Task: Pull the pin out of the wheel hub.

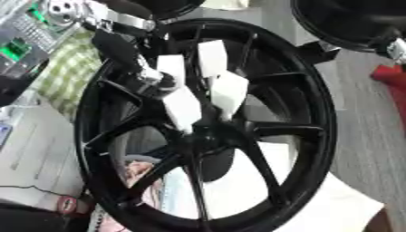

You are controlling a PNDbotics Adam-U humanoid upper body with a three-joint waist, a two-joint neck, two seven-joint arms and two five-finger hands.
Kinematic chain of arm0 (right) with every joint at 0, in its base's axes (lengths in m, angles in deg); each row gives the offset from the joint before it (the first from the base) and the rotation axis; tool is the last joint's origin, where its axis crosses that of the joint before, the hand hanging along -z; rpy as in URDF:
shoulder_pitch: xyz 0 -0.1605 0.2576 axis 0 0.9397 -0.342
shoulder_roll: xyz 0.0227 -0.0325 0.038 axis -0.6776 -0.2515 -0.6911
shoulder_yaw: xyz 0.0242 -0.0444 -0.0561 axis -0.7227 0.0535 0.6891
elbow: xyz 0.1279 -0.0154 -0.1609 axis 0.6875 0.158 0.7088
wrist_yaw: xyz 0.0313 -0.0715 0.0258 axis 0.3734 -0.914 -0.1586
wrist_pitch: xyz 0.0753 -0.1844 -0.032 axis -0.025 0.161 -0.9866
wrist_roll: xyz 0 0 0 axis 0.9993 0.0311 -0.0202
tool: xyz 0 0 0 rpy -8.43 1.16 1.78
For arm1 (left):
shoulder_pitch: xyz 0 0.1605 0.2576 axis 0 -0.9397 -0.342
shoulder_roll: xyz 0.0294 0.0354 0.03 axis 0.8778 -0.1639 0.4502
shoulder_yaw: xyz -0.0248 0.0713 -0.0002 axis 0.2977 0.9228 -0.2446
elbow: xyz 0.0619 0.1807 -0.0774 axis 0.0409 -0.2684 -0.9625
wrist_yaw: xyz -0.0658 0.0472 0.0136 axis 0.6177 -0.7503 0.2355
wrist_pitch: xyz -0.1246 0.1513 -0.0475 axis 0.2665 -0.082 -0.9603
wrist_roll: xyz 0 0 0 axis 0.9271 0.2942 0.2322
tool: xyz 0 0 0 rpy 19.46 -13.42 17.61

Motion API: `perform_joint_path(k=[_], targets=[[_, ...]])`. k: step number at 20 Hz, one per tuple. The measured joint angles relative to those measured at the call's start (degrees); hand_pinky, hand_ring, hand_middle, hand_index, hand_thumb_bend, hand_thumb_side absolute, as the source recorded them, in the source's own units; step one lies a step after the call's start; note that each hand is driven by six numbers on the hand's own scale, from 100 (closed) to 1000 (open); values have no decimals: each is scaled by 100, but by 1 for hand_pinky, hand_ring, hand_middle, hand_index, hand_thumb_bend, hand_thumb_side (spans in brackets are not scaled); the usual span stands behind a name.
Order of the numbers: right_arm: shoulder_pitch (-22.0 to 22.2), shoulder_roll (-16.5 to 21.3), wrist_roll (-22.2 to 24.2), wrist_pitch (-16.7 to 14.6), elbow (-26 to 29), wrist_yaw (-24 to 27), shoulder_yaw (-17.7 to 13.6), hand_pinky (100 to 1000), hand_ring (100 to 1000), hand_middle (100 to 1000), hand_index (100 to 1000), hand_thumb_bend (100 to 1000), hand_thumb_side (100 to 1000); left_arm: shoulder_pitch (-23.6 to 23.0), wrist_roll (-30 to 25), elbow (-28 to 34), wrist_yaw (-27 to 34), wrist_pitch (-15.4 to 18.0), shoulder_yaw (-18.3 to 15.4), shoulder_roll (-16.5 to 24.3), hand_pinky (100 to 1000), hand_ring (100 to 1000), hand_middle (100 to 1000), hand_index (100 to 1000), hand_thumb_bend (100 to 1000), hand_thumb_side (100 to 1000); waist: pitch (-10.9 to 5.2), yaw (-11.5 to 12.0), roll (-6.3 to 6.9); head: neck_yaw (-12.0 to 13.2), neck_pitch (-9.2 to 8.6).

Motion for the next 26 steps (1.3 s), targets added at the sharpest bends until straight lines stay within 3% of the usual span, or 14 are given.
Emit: perform_joint_path(k=[10, 22, 26], targets=[[0, -2, 0, 0, -13, 4, -1, 890, 748, 596, 732, 199, 289, 0, 5, 6, 84, -44, 17, -22, 701, 682, 594, 768, 306, 562, 0, -4, -5, 39, 0], [2, -3, -6, 3, -28, 56, -3, 891, 748, 597, 733, 197, 292, 32, 15, 41, 92, -168, 14, -22, 614, 554, 441, 600, 100, 392, 1, 0, -21, 39, 0], [3, -3, -7, 4, -28, 78, -5, 892, 748, 597, 733, 196, 293, 72, 50, 96, 76, -256, -35, -23, 589, 520, 375, 534, 100, 316, 1, 2, -24, 39, 0]])
